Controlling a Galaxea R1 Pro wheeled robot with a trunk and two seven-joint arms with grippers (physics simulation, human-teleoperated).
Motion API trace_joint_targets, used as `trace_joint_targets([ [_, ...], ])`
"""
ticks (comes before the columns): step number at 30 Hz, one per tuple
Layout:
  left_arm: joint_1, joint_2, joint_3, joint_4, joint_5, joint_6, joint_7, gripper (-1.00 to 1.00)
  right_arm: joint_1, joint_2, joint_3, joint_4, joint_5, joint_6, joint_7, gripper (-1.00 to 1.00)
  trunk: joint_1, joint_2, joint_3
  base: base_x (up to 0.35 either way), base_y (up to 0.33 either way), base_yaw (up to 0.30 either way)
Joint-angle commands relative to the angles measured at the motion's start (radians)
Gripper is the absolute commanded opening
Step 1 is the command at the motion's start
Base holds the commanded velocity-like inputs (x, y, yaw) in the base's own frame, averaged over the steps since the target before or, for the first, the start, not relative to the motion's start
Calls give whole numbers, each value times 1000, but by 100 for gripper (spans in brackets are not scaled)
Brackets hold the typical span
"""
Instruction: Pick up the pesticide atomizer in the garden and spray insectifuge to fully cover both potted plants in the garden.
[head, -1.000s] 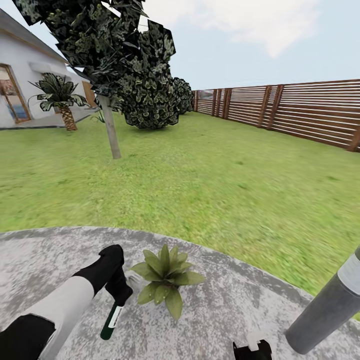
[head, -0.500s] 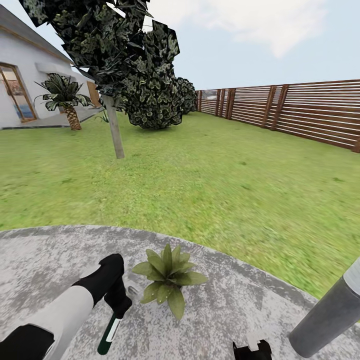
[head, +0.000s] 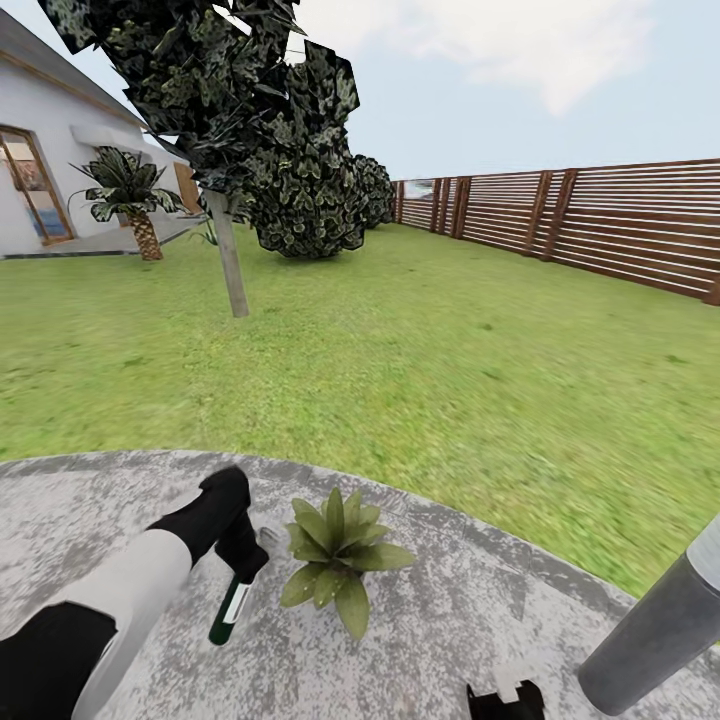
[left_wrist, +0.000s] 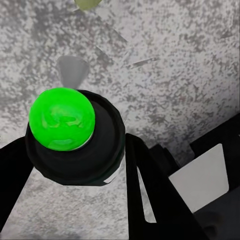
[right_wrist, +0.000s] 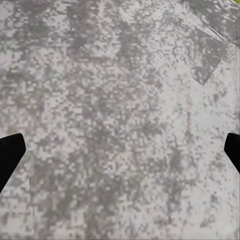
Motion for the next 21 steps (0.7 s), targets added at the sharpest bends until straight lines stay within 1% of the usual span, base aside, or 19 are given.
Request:
trace_joint_targets([
  [1,3,2,-6,-1,-8,6,-7,-100,0,-3,-8,1,11,-4,-3,100,0,0,-1,0,0,0],
  [2,8,2,-7,-1,-8,6,-6,-100,1,-4,-8,1,10,-4,-3,100,0,0,-1,0,0,0],
  [6,83,-6,-10,-2,-11,2,-4,-100,11,-8,-8,-1,9,-5,-3,100,0,0,-1,0,0,0],
  [7,88,-6,-9,-2,-10,2,-4,-100,11,-9,-8,-2,9,-5,-3,100,0,0,-1,0,0,0],
  [10,93,-6,-8,-1,-10,2,-5,-100,11,-9,-8,-2,9,-5,-3,100,0,0,-1,43,0,0],
  [16,94,-6,-5,-8,-9,4,-5,-100,11,-7,-8,0,9,-4,-3,100,0,0,-1,275,0,0],
  [18,94,-5,-2,-12,-8,4,-6,-100,11,-7,-7,0,9,-4,-3,100,0,0,-1,120,0,0],
  [21,89,4,-3,-16,-9,4,-5,-100,11,-7,-7,0,9,-4,-3,100,0,0,-1,38,0,0],
])
